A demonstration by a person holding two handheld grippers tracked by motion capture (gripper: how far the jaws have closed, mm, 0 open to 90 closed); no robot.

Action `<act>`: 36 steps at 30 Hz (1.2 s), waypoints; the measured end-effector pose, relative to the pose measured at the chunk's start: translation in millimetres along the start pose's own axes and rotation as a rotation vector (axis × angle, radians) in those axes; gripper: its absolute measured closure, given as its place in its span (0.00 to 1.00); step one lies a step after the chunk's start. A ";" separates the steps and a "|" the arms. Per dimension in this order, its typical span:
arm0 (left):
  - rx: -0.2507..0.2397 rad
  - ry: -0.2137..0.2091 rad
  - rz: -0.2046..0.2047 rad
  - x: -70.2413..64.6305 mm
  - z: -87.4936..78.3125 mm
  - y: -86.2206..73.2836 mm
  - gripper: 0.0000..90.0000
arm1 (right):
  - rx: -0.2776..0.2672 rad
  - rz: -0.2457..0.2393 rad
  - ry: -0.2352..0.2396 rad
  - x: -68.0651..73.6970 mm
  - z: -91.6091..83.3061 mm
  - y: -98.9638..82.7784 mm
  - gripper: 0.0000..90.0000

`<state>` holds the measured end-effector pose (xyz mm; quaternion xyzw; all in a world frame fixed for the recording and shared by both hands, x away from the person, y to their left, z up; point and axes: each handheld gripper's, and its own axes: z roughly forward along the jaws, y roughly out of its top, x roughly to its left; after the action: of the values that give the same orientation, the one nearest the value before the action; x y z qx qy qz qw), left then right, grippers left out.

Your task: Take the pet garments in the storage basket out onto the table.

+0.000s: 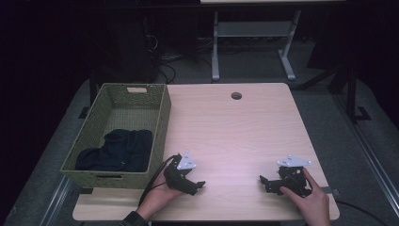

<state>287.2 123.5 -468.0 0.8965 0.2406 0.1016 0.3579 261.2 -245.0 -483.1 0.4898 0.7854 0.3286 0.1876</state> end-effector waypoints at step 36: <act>-0.104 -0.010 -0.031 3.6 -20.3 22.1 0.15 | 0.000 0.000 -0.001 0.0 0.0 0.0 0.01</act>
<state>291.0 123.5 -438.0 0.8734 0.2472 0.1038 0.4066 261.2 -245.1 -483.1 0.4899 0.7854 0.3284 0.1880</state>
